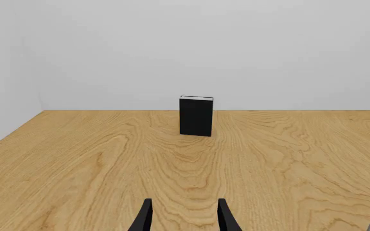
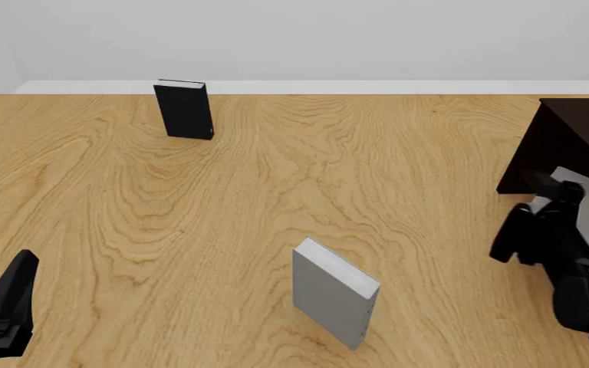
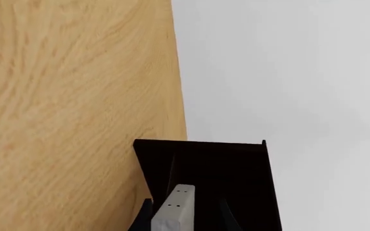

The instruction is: Pick up the book on the right and place it on the cabinet shelf.

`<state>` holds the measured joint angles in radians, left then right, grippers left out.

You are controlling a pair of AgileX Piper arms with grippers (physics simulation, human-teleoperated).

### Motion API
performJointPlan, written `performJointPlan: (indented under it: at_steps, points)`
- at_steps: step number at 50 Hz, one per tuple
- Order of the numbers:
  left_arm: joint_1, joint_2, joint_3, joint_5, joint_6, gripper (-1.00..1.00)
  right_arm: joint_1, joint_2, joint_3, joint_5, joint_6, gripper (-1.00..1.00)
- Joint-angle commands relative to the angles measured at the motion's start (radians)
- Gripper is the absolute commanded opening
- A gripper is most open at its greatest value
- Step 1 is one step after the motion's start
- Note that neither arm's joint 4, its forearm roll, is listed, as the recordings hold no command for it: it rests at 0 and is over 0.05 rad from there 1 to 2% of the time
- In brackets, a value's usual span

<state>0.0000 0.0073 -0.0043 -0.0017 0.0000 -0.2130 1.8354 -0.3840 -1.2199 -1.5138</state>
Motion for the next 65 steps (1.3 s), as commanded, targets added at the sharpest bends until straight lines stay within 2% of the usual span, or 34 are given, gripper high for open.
performJointPlan:
  at_steps: [1,20,65]
  points:
    - [0.0,0.0,0.0,0.0,0.0,1.0,0.038,0.008,-0.001,0.0,0.01,1.0]
    - [0.0,0.0,0.0,0.0,0.0,1.0,0.072,-0.003,0.001,0.0,0.019,1.0]
    - [0.0,0.0,0.0,0.0,0.0,1.0,0.01,-0.052,0.016,0.0,0.019,1.0]
